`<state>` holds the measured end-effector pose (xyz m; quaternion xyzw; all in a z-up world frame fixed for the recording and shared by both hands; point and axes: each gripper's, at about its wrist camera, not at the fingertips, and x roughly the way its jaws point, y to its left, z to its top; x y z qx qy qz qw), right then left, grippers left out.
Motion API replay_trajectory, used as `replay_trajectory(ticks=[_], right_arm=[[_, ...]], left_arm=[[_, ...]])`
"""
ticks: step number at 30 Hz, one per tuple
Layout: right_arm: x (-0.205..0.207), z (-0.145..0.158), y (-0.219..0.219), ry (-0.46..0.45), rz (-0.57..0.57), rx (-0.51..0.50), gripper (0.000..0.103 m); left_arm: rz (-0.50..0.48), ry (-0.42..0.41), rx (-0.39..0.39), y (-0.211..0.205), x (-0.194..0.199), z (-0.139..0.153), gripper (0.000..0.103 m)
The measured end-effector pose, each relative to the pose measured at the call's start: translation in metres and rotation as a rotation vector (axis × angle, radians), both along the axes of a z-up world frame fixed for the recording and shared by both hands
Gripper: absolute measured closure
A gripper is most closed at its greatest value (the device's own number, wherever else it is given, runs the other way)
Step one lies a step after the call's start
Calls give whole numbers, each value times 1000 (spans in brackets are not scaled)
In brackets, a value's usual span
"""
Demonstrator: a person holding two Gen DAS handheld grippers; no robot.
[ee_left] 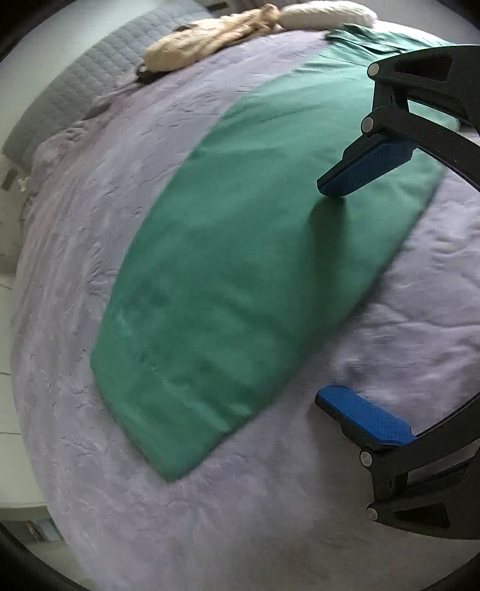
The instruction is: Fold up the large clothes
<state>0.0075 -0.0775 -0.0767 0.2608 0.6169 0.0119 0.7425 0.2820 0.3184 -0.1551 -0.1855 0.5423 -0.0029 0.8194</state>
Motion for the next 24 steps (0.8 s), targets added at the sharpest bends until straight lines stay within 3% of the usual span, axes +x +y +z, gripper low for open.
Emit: replay_trajectory(ticks=[2, 3, 5, 7, 12, 15, 20, 24], right_arm=[[3, -3, 4, 1, 8, 7, 0], [4, -3, 6, 0, 10, 15, 0], [8, -5, 13, -2, 11, 33, 0], [8, -3, 18, -8, 6, 46, 0], [5, 2, 12, -39, -24, 60, 0], [-2, 8, -3, -69, -59, 60, 0], [-15, 18, -41, -128, -142, 61, 0], [-34, 26, -86, -169, -236, 43, 0]], left_arm=[[-2, -25, -3, -1, 6, 1, 2], [-8, -35, 4, -4, 8, 1, 16], [-42, -54, 19, -11, 13, 5, 66], [-88, -68, -22, -17, 20, 10, 97], [-185, -182, -70, -41, 21, 50, 97], [-282, -256, -119, -77, 15, 86, 97], [-526, -376, -199, -174, -22, 149, 97], [-773, -440, -172, -288, -58, 172, 97]])
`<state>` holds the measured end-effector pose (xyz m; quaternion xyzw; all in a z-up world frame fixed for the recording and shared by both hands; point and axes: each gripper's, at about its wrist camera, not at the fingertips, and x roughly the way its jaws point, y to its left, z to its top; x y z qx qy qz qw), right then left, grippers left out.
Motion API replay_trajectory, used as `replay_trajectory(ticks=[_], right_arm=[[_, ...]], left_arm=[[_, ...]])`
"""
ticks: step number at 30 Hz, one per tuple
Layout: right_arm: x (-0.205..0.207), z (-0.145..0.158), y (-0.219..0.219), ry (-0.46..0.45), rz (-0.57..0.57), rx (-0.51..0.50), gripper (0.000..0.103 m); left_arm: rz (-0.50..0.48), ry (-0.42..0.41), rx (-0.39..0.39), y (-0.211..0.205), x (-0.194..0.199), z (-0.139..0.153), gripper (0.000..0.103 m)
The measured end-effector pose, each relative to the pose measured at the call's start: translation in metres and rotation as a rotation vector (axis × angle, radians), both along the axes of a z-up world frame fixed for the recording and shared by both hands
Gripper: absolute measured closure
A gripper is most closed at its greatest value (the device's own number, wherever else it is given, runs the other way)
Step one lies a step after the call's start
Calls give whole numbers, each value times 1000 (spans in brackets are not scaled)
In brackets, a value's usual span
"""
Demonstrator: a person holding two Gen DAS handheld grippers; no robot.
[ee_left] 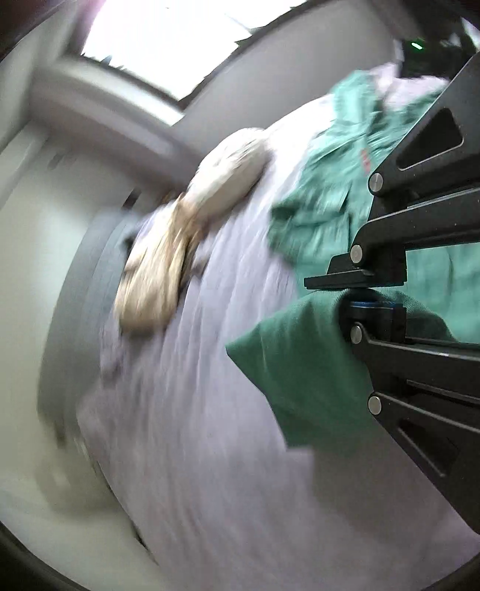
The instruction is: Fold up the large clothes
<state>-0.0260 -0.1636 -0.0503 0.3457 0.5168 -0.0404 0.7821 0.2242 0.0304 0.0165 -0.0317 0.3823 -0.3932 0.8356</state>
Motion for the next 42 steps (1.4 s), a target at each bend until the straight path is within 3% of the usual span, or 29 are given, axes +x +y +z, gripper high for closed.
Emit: replay_trajectory(ticks=[3, 5, 7, 10, 12, 13, 14, 16, 19, 23, 27, 28, 31, 34, 36, 38, 39, 40, 42], right_arm=[[-19, 1, -35, -6, -69, -19, 0], [-32, 1, -56, -4, -111, -35, 0], [-46, -4, -81, 8, -155, -44, 0], [-63, -15, -107, 31, -206, -41, 0], [-67, -18, -113, 36, -221, -42, 0], [-70, -20, -119, 38, -230, -52, 0], [-71, -20, -122, 38, -232, -59, 0], [-65, -16, -125, 33, -230, -80, 0], [-51, -1, -122, 18, -209, -106, 0], [0, 19, -98, -36, -104, -163, 0], [66, 27, -53, -75, 65, -234, 0], [86, 24, -36, -72, 116, -260, 0], [151, -1, 10, -42, 223, -310, 0], [187, -22, 37, -31, 266, -375, 0], [214, -49, 59, 55, 299, -530, 1], [220, -67, 65, 126, 331, -649, 30], [219, -68, 64, 121, 336, -660, 61], [214, -59, 57, 86, 311, -630, 79], [198, -31, 31, 9, 234, -549, 80]], left_arm=[[-129, 22, 54, -82, -32, -16, 97], [-185, 16, 139, -130, -54, -39, 97], [-216, 1, 245, -165, -75, -67, 97], [-236, -22, 374, -182, -100, -102, 93], [-239, -21, 420, -173, -113, -119, 57], [-238, -28, 427, -170, -118, -118, 19], [-236, -46, 424, -163, -122, -120, 13], [-244, -126, 447, -151, -137, -107, 13], [-209, -182, 468, -116, -144, -91, 13], [-13, -219, 559, -48, -123, -85, 13], [151, -178, 723, 14, -97, -107, 13], [176, -163, 755, 24, -92, -114, 13], [228, -159, 754, 34, -82, -126, 13], [276, -158, 760, 27, -76, -142, 13], [317, -149, 769, 26, -68, -146, 13], [370, -97, 698, 38, -64, -147, 13], [384, -62, 655, 46, -62, -146, 13], [391, -34, 617, 53, -60, -146, 13], [389, 2, 572, 61, -56, -146, 13]])
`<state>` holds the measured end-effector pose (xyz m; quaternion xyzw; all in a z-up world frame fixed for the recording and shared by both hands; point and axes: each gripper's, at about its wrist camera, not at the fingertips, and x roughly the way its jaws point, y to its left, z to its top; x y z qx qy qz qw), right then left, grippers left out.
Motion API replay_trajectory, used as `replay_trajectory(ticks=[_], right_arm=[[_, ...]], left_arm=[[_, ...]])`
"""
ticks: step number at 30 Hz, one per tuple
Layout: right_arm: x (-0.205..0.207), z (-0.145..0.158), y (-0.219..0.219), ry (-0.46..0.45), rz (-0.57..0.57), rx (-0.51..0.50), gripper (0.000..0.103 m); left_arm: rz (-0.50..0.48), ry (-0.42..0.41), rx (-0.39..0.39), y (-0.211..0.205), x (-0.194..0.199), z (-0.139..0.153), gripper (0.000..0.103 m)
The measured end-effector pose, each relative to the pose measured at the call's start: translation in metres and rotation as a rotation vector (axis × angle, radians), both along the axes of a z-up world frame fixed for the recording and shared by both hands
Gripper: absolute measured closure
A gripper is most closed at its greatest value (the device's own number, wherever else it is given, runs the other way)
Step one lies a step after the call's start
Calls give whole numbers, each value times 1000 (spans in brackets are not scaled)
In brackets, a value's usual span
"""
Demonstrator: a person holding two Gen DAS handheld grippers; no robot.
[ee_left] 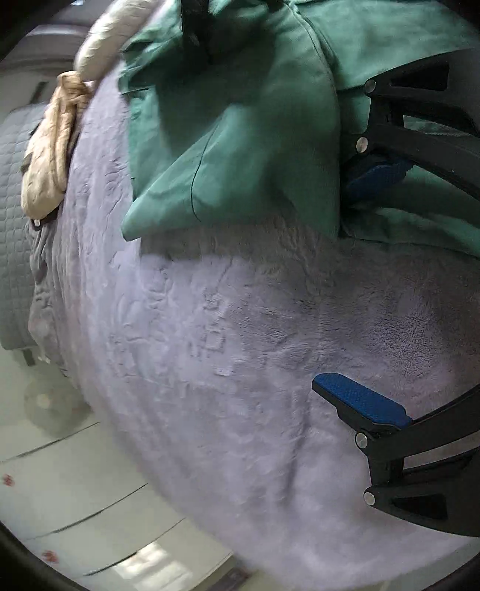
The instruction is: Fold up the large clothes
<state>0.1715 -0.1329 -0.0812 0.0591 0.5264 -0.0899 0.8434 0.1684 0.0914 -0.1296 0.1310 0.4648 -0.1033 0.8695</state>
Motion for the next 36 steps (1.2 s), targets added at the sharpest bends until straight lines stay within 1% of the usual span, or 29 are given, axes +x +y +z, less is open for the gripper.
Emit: replay_trajectory(ticks=[1, 2, 3, 4, 6, 7, 8, 9, 10, 12, 13, 15, 17, 18, 19, 20, 22, 23, 24, 25, 27, 28, 29, 30, 31, 32, 33, 34, 36], right_arm=[[-12, 14, -19, -47, -46, 57, 81], [-18, 20, -29, -63, -65, 76, 81], [-31, 29, -51, -101, -110, 125, 81], [-50, 34, -85, -136, -188, 185, 81], [-66, 30, -120, -146, -271, 240, 80], [-84, 20, -154, -139, -353, 308, 77], [-95, 12, -169, -127, -397, 346, 76], [-110, 0, -190, -104, -479, 398, 68], [-126, -7, -205, -82, -563, 430, 49], [-143, -11, -214, -96, -630, 469, 34], [-159, -8, -211, -144, -636, 528, 34], [-169, -1, -196, -176, -605, 592, 34], [-170, 0, -157, -210, -518, 736, 35], [-164, -1, -139, -206, -485, 786, 35], [-155, -9, -111, -192, -433, 873, 35], [-141, -21, -77, -165, -382, 969, 35], [-115, -41, -25, -112, -310, 1078, 35], [-95, -55, 6, -85, -275, 1112, 35], [-80, -64, 27, -79, -258, 1135, 36], [-70, -70, 36, -79, -254, 1149, 37], [-45, -82, 60, -88, -271, 1151, 37], [-40, -86, 64, -91, -281, 1148, 38], [-31, -92, 67, -95, -304, 1145, 40], [-23, -99, 68, -101, -332, 1146, 48], [-21, -104, 72, -107, -354, 1151, 70], [-18, -107, 73, -103, -366, 1152, 87], [-12, -112, 74, -98, -379, 1168, 100], [-10, -113, 76, -105, -378, 1181, 100], [-3, -103, 80, -142, -323, 1187, 101]], left_arm=[[2, 17, -25, 4, 2, -1, 13], [3, 30, -43, 6, 4, -1, 13], [4, 43, -61, 8, 5, -2, 13], [3, 56, -79, 10, 7, -3, 13], [-5, 75, -106, 13, 9, -4, 13], [-15, 90, -120, 16, 11, -5, 13], [-23, 104, -125, 17, 12, -4, 13], [-35, 124, -131, 20, 13, -4, 13], [-52, 153, -138, 23, 15, -2, 13], [-85, 209, -151, 32, 14, 4, 13], [-100, 231, -158, 40, 13, 10, 13], [-115, 251, -175, 52, 14, 22, 13], [-103, 256, -188, 59, 26, 32, 13], [-88, 262, -203, 58, 40, 35, 13], [-83, 277, -225, 56, 51, 34, 13], [-87, 311, -263, 49, 68, 31, 13], [-91, 348, -310, 34, 95, 22, 13], [-101, 382, -333, 22, 111, 14, 13], [-104, 410, -349, 13, 121, 8, 13], [-105, 448, -363, 0, 134, 0, 13], [-108, 456, -357, -13, 147, -6, 13], [-127, 467, -367, -21, 151, -8, 13], [-137, 472, -369, -26, 154, -9, 23], [-142, 472, -359, -30, 156, -11, 37], [-155, 478, -336, -35, 157, -12, 71], [-160, 488, -323, -36, 158, -13, 89], [-164, 492, -335, -35, 158, -12, 92], [-171, 472, -341, -35, 158, -7, 92], [-198, 409, -307, -34, 158, 0, 92]])
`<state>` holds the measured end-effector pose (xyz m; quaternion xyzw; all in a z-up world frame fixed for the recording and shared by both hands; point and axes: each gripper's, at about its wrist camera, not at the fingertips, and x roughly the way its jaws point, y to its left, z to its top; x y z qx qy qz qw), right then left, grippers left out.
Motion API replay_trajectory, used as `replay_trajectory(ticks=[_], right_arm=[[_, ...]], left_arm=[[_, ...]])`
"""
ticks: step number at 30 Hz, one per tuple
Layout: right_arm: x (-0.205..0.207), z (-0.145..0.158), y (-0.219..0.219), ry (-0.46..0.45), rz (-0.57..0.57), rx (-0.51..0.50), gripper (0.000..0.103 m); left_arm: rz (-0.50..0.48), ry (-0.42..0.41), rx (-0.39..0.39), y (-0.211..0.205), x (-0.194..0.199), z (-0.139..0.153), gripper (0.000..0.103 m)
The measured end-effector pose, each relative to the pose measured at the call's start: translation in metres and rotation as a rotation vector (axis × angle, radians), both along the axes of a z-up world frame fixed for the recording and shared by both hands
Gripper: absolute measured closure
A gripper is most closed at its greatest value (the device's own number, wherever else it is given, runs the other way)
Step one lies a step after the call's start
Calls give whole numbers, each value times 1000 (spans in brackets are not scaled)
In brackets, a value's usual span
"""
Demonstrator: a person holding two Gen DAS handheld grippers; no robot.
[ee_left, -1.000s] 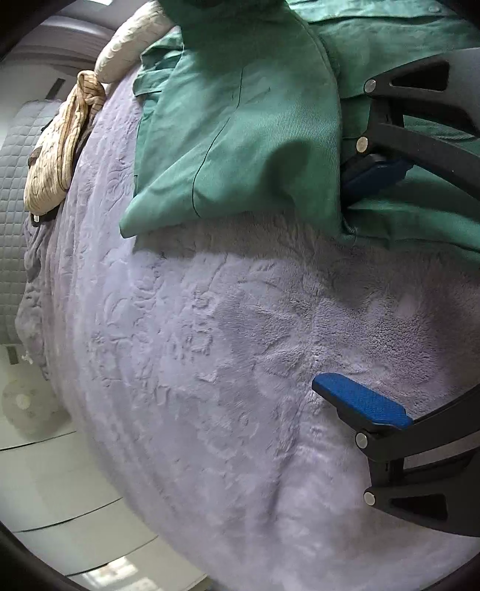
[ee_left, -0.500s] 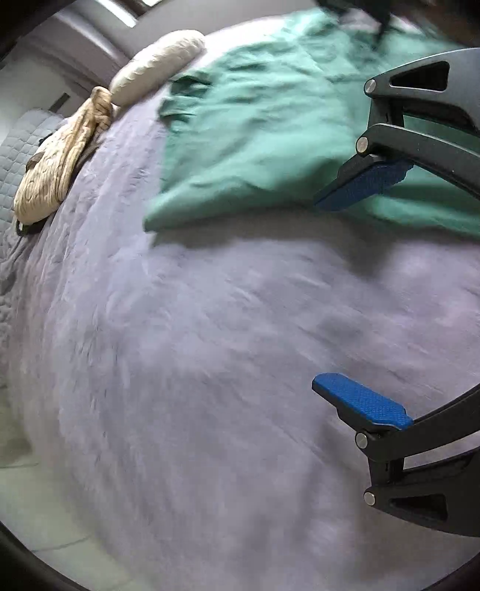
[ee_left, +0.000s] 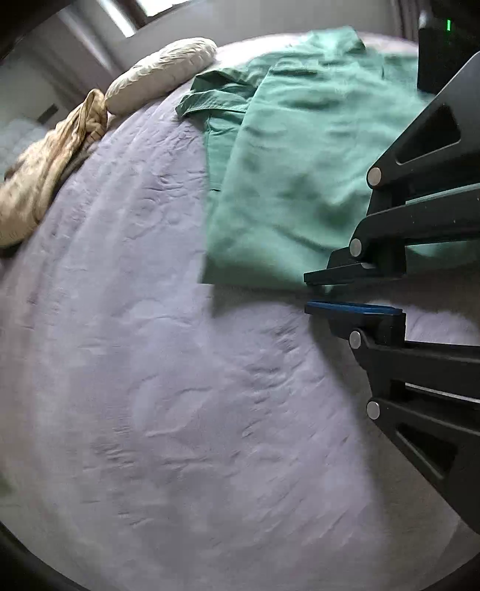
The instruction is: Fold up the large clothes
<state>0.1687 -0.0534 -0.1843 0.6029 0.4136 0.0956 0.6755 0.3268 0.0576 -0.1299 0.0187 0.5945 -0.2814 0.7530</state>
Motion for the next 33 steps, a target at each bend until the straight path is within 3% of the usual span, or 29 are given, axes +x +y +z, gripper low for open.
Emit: replay_trajectory(ticks=[2, 7, 13, 15, 18, 19, 23, 25, 26, 29, 30, 31, 32, 33], right_arm=[[13, 7, 13, -28, 48, -32, 101], [26, -39, 31, 77, 49, -16, 100], [20, -13, 23, 82, 192, -38, 94], [12, 7, 3, 58, 206, -98, 94], [4, 42, -54, 63, 147, -293, 94], [-2, 53, -84, 92, 97, -404, 94], [-6, 52, -160, 188, -10, -580, 94], [-10, 36, -193, 305, -45, -661, 95], [-16, 29, -209, 341, -59, -666, 102], [-39, 13, -235, 299, -153, -496, 103], [-41, 13, -236, 291, -154, -498, 102], [-42, 14, -234, 275, -151, -506, 101], [-45, 14, -231, 266, -149, -507, 101], [-46, 14, -230, 260, -152, -499, 98]], left_arm=[[-14, -24, 38, -1, 3, -3, 92], [14, -48, 69, 2, 4, -10, 92], [18, -155, 99, 11, -17, 22, 92], [11, -170, 90, 12, -23, 32, 92], [-13, -192, 78, 7, -36, 42, 92], [-23, -199, 82, 2, -40, 41, 92], [-18, -189, 133, -22, -44, 18, 92], [21, -182, 243, -24, -41, -4, 92], [49, -152, 222, -19, -38, -6, 92], [103, -119, 138, -2, -26, 9, 91], [101, -124, 122, 0, -21, 15, 87], [90, -129, 116, 1, -14, 20, 52], [88, -135, 127, 0, -7, 24, 3], [92, -148, 140, -2, -3, 26, 1]])
